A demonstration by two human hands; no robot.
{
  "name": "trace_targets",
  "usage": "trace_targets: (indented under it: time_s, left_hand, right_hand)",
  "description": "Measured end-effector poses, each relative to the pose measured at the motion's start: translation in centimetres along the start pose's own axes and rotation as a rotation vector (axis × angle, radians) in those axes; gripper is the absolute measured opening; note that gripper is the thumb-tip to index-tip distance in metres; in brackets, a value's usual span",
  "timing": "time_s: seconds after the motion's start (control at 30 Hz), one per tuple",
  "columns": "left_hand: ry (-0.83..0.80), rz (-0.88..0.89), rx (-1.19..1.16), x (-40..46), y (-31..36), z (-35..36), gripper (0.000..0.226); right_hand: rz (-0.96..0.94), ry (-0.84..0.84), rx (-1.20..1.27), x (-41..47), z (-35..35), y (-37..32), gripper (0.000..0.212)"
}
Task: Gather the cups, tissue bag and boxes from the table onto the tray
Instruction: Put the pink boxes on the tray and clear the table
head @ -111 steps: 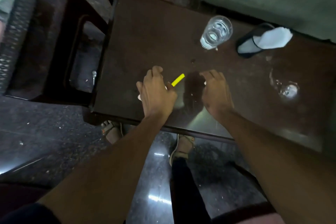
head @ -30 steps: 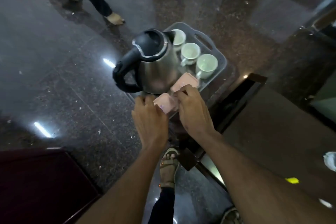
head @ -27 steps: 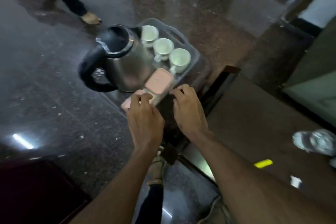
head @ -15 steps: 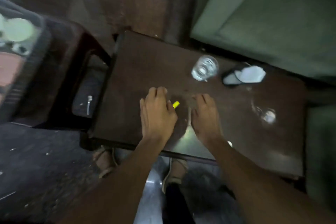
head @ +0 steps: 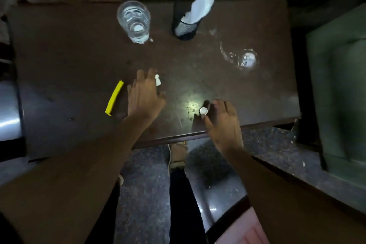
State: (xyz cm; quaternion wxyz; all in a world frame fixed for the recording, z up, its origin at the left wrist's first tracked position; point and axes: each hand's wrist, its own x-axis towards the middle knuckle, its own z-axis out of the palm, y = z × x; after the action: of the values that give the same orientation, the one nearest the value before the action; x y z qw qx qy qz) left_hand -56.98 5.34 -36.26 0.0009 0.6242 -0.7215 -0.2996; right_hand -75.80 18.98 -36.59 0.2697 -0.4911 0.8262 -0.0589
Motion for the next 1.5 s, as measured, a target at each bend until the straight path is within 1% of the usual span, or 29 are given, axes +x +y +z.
trace_targets:
  time_s: [0.1,0.17,0.4,0.6,0.7,0.87,0.9,0.97,1.03,1.13,1.23,1.3,1.37,1.43,1.5]
  left_hand:
    - [-0.024,0.01,0.037,0.5,0.1,0.8,0.057]
    - [-0.027,0.013,0.046,0.9,0.2,1.3,0.057]
    - [-0.007,-0.001,0.027,1.7,0.5,1.9,0.042]
    - [-0.029,-0.012,0.022,2.1,0.6,1.9,0.041]
    - [-0.043,-0.025,0.007,2.1,0.6,1.2,0.038]
    - [-0.034,-0.022,0.014,2.0,-1.0,-2.1,0.039]
    - [-0.027,-0.03,0.027,2.1,-1.4,-3.2,0.038]
    - [-0.008,-0.054,0.034,2.3,-2.5,-5.8,0.038]
    - [0.042,-0.072,0.021,2.7,-4.2,-9.0,0.037]
    - [0.156,-0.109,-0.026,3.0,-7.3,-14.2,0.032]
    - [0.27,-0.161,-0.062,2.3,-11.1,-19.4,0.03]
    - [0.364,-0.202,-0.091,1.8,-14.2,-22.8,0.034]
    - [0.466,-0.261,-0.14,0.8,-17.6,-26.0,0.035]
    - [0.564,-0.329,-0.182,-0.8,-21.3,-28.6,0.033]
    - [0.633,-0.391,-0.211,-2.8,-24.7,-30.6,0.029]
  right_hand:
    - [0.021,-0.003,0.045,0.5,0.7,-0.3,0.049]
    - [0.023,0.002,0.047,1.1,1.0,-0.5,0.048]
    - [0.008,-0.004,0.036,1.9,1.8,-0.8,0.034]
    - [0.016,-0.027,0.006,2.2,2.3,-1.3,0.022]
    - [0.016,-0.069,-0.056,2.3,2.4,-1.6,0.027]
    - [-0.019,-0.265,-0.253,2.7,1.8,-3.1,0.051]
    - [-0.016,-0.292,-0.312,2.7,1.5,-3.7,0.052]
    - [-0.007,-0.299,-0.43,3.0,0.8,-5.2,0.047]
    - [-0.034,-0.269,-0.496,3.7,-0.2,-7.9,0.046]
    - [-0.147,-0.24,-0.525,5.6,-1.5,-13.4,0.052]
    - [-0.281,-0.253,-0.492,7.7,-2.6,-21.8,0.061]
    - [-0.407,-0.227,-0.528,8.9,-2.9,-28.2,0.063]
    - [-0.548,-0.215,-0.552,9.5,-2.9,-35.0,0.057]
    - [-0.643,-0.199,-0.501,9.2,-2.5,-41.6,0.045]
    - [-0.744,-0.119,-0.471,8.4,-1.5,-47.3,0.038]
